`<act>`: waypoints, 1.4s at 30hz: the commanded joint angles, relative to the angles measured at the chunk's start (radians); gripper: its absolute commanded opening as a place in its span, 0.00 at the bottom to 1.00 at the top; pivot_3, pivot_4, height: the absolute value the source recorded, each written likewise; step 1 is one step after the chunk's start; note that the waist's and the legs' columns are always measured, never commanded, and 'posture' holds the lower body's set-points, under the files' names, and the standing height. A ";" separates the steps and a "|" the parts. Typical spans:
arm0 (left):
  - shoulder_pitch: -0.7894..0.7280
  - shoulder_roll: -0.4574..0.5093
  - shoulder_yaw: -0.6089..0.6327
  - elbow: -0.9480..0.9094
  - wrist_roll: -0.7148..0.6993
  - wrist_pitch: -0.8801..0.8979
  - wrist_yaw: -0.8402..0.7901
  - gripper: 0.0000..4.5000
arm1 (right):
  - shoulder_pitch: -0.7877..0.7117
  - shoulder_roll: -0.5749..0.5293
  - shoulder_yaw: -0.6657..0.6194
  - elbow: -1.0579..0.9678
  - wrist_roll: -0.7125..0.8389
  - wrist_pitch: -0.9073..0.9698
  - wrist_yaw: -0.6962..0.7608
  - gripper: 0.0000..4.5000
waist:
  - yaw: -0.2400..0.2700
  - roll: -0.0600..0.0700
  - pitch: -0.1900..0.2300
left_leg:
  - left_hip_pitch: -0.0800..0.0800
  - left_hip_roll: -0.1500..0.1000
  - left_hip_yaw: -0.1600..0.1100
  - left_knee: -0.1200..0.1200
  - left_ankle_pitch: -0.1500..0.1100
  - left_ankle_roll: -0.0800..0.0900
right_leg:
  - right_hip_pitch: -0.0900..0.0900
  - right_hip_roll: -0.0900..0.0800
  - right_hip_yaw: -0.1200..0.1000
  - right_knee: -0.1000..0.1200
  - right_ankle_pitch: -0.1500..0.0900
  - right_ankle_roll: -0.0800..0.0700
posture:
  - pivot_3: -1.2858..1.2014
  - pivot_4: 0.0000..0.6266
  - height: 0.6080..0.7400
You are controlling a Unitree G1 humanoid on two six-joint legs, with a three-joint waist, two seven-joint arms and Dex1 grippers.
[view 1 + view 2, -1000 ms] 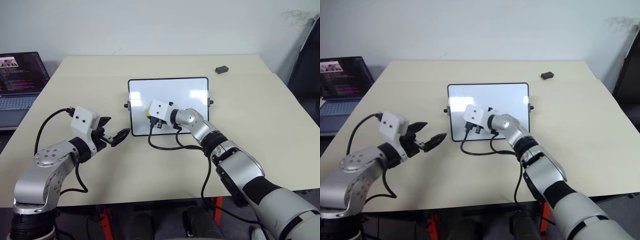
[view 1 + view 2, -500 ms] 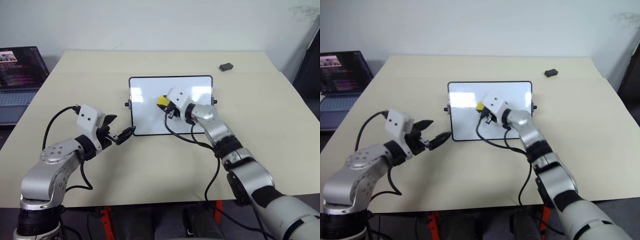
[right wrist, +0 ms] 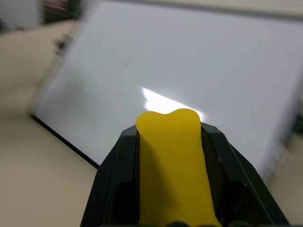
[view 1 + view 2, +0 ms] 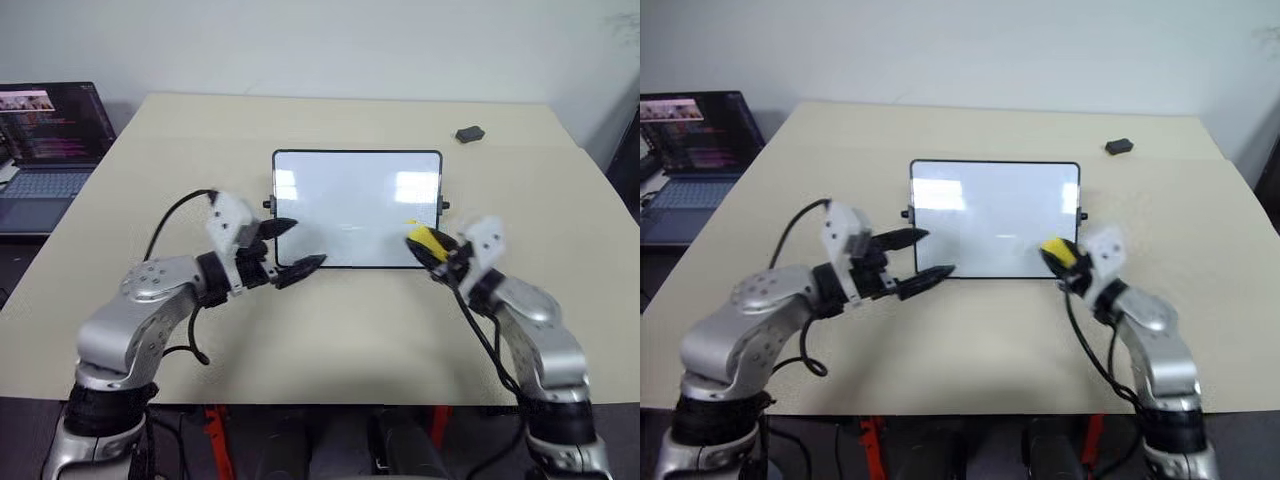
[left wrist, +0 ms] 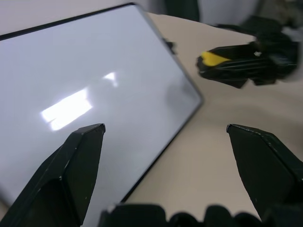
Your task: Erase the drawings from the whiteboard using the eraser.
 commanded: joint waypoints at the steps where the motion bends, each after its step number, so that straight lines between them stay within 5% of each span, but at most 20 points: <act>1: -0.061 0.027 -0.083 0.019 0.055 -0.095 -0.105 1.00 | 0.042 -0.017 -0.060 -0.034 -0.016 -0.017 -0.075 0.29 | -0.007 0.000 0.000 | 0.001 0.000 0.001 0.000 0.000 0.000 | 0.000 0.001 0.000 0.000 0.000 0.000 | 0.52 0.24 1.00; 12: -0.187 -0.069 -0.247 0.158 0.162 -0.237 -0.222 1.00 | -0.005 0.015 -0.128 0.070 0.023 0.139 -0.237 0.29 | -0.012 0.001 0.001 | 0.004 0.003 0.003 0.000 0.000 0.000 | 0.000 0.010 0.003 0.005 -0.003 0.003 | 0.52 0.24 1.00; 25: -0.133 -0.083 -0.227 0.117 0.178 -0.212 -0.189 1.00 | -0.130 0.018 -0.166 0.177 0.095 0.236 -0.298 0.29 | -0.007 0.001 0.001 | 0.003 0.004 0.003 0.000 0.000 0.000 | 0.000 0.010 0.003 0.005 -0.001 -0.001 | 0.52 0.24 1.00; 34: -0.123 -0.105 -0.212 0.112 0.160 -0.205 -0.154 1.00 | -0.145 0.018 -0.164 0.192 0.103 0.199 -0.306 0.95 | -0.005 0.001 0.001 | 0.003 0.003 0.002 0.000 0.000 0.000 | 0.000 0.010 0.003 0.005 -0.001 -0.001 | 0.52 0.24 1.00; 42: -0.095 -0.160 -0.092 0.110 0.095 -0.175 -0.054 1.00 | -0.050 0.013 -0.147 -0.057 0.142 0.069 -0.248 0.99 | -0.005 0.002 0.000 | 0.003 0.004 0.001 0.000 0.000 0.000 | 0.000 0.010 0.003 0.006 -0.001 -0.001 | 0.52 0.24 1.00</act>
